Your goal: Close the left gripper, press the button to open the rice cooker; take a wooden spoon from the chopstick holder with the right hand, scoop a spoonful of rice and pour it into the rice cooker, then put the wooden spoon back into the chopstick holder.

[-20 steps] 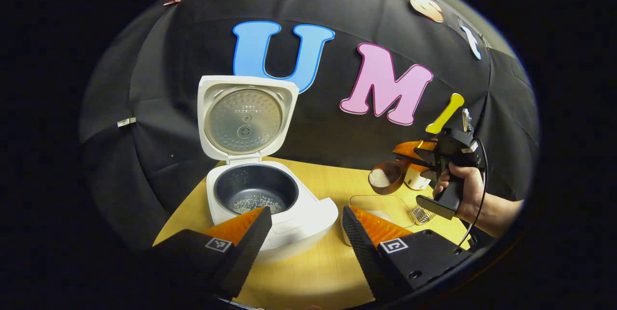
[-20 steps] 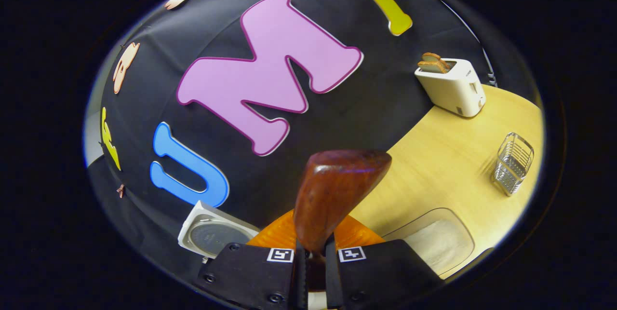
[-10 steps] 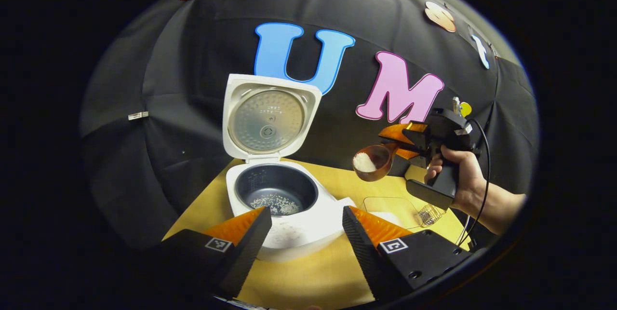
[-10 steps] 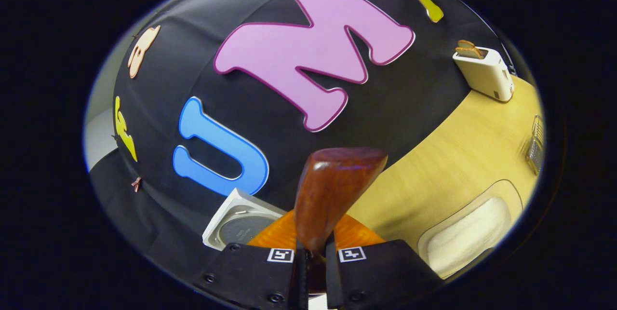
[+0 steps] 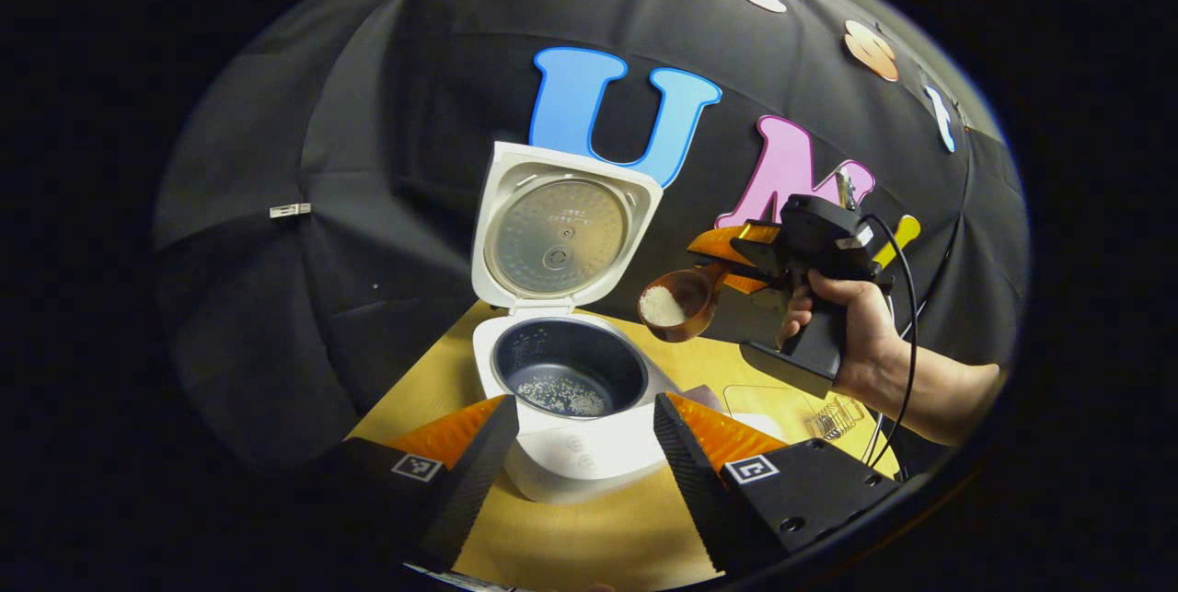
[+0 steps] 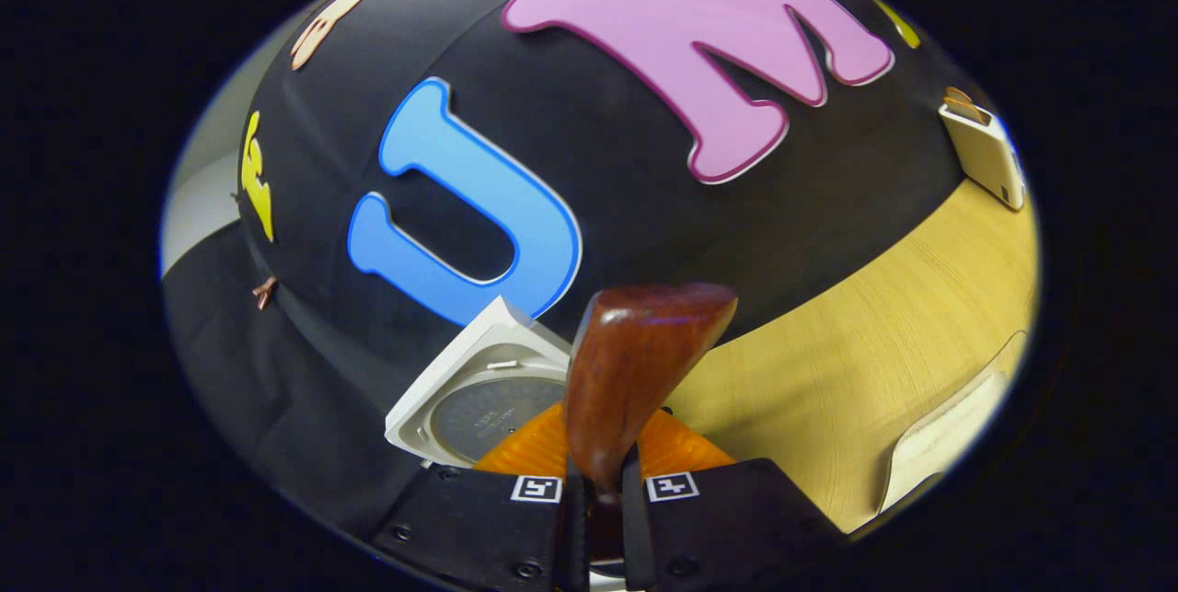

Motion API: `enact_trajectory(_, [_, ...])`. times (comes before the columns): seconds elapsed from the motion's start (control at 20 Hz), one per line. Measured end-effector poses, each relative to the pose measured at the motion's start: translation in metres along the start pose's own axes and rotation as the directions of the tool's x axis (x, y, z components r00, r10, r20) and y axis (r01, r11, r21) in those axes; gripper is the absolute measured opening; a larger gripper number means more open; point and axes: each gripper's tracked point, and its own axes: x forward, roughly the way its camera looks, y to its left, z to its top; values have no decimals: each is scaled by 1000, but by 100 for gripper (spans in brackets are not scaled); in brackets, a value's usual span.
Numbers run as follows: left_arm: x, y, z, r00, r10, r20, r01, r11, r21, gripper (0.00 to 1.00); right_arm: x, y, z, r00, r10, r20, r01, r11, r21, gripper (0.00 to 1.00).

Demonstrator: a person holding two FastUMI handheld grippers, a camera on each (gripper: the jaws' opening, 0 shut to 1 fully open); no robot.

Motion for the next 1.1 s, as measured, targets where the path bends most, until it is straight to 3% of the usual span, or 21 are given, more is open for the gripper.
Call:
enact_trajectory(0.2, [4,18,-2,1000,21,0,-21,999,-39,92,30,14,-27,1000,10,-6,-11,982,-187,18])
enact_trajectory(0.25, [5,23,-4,1000,26,-4,-26,999,-43,96,35,17,-35,1000,13,-10,-15,971,-238,18])
enact_trajectory(0.35, [7,30,-6,999,33,-6,-33,999,-43,92,41,25,-50,999,27,-26,-34,943,-330,18])
enact_trajectory(0.45, [7,39,-5,999,43,1,-43,998,-35,95,46,33,-65,998,42,-46,-58,902,-427,18])
enact_trajectory(0.55, [7,47,-3,998,59,12,-59,998,-36,95,47,44,-77,995,70,-67,-95,831,-548,18])
enact_trajectory(0.7, [7,57,-1,996,85,24,-84,995,-52,92,48,57,-94,991,98,-87,-130,661,-739,18])
enact_trajectory(0.75, [6,61,-1,995,96,27,-94,994,-58,95,47,63,-99,989,114,-97,-147,610,-779,18])
enact_trajectory(0.95, [1,70,0,992,126,30,-123,989,-79,95,43,72,-113,981,156,-115,-174,447,-877,18])
enact_trajectory(1.0, [0,71,-1,991,132,31,-129,989,-79,91,42,75,-118,979,160,-122,-179,414,-893,18])
enact_trajectory(1.1, [-5,72,1,990,138,35,-136,988,-74,95,40,74,-123,979,167,-120,-172,344,-923,18])
